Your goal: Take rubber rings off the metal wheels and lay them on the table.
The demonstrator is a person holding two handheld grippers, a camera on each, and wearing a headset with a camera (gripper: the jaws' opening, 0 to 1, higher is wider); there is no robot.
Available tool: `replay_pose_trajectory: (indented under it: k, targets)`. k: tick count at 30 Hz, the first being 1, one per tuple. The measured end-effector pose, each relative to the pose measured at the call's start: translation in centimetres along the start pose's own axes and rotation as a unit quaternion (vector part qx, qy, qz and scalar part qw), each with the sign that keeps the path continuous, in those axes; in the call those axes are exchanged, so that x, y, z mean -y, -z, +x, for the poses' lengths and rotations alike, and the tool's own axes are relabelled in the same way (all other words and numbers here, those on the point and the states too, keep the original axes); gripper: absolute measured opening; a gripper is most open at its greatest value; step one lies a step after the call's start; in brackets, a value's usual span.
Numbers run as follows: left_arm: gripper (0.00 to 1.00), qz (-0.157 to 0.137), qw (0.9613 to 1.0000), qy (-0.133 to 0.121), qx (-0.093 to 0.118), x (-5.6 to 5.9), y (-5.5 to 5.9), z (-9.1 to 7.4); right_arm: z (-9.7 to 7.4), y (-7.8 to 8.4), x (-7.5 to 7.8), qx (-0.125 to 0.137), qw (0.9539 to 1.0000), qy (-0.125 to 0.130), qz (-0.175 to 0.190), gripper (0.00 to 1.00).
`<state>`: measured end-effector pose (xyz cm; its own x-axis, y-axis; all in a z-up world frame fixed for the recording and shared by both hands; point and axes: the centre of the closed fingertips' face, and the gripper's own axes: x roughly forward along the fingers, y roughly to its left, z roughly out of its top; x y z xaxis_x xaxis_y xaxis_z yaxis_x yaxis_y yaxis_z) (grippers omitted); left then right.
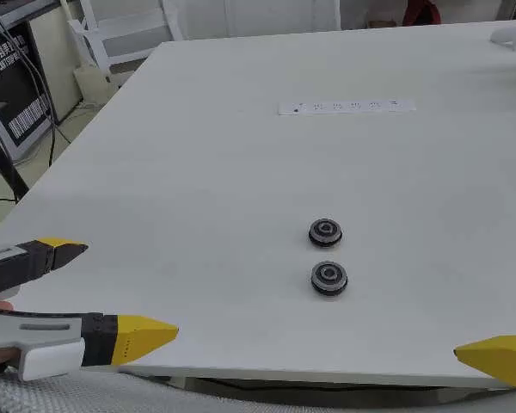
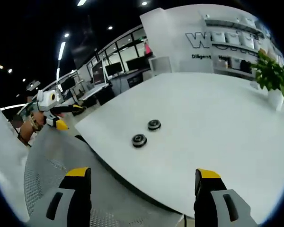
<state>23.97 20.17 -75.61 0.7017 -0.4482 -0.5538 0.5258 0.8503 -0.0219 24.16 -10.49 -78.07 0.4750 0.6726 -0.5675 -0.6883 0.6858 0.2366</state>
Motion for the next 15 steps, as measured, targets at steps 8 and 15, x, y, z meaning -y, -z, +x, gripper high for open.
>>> replay_pose_trajectory:
  k: [8,15]
  targets:
    - [0.99,0.000,1.0000,-0.006,0.000,0.01,-0.03,-0.13,0.01,0.03,0.09,0.001,1.0000,0.000,0.002,0.94]
    - [0.97,-0.001,1.0000,-0.009,0.000,0.04,-0.04,-0.18,0.03,-0.03,0.14,0.006,0.9999,-0.003,0.010,0.93]
